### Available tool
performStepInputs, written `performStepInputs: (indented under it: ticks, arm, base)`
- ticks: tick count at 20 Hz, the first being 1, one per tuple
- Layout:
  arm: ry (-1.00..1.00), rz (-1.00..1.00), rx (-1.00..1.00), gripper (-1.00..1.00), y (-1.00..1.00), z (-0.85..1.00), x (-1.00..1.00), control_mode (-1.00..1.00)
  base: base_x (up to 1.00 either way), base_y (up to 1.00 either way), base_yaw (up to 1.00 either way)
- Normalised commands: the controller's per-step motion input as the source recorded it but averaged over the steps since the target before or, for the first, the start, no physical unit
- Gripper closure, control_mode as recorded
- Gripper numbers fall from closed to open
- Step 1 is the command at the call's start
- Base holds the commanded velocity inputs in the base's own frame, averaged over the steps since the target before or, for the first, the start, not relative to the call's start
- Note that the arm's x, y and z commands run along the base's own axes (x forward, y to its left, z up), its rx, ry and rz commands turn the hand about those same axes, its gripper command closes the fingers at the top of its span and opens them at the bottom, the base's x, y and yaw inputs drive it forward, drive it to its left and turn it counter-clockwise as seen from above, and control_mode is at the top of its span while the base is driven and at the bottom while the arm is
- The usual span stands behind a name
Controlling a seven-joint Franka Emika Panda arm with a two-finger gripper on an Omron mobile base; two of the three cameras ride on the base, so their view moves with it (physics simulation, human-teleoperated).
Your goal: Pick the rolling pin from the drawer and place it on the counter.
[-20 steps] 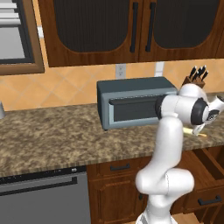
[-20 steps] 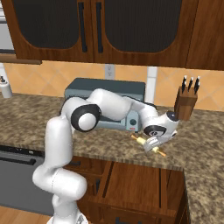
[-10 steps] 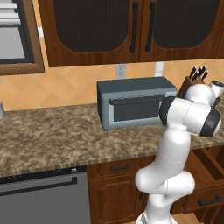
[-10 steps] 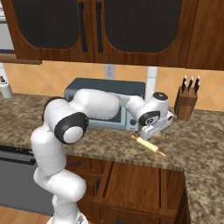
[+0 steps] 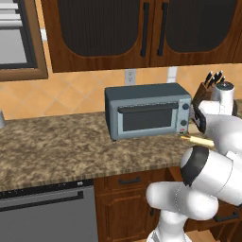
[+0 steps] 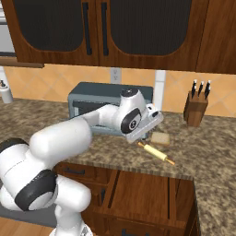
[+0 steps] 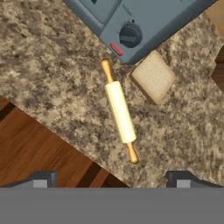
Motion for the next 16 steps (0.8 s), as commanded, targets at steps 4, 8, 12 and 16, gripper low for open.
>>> performStepInputs:
  ticks: [4,8,12,16]
  arm:
    - [0.00,-0.06,-0.08,-1.00,0.60,0.95,-0.54,-1.00]
    - [-0.03,-0.01,-0.11,-1.00,0.81,0.68,-0.46,-1.00]
    - [0.02,-0.02,-0.15,-1.00,0.95,0.25,-0.46,-1.00]
    - [0.08,-0.09,-0.15,-1.00,0.99,0.00,-0.62,-1.00]
  base:
    - [0.00,0.00,0.00]
    - [0.00,0.00,0.00]
    - [0.00,0.00,0.00]
    - [0.00,0.00,0.00]
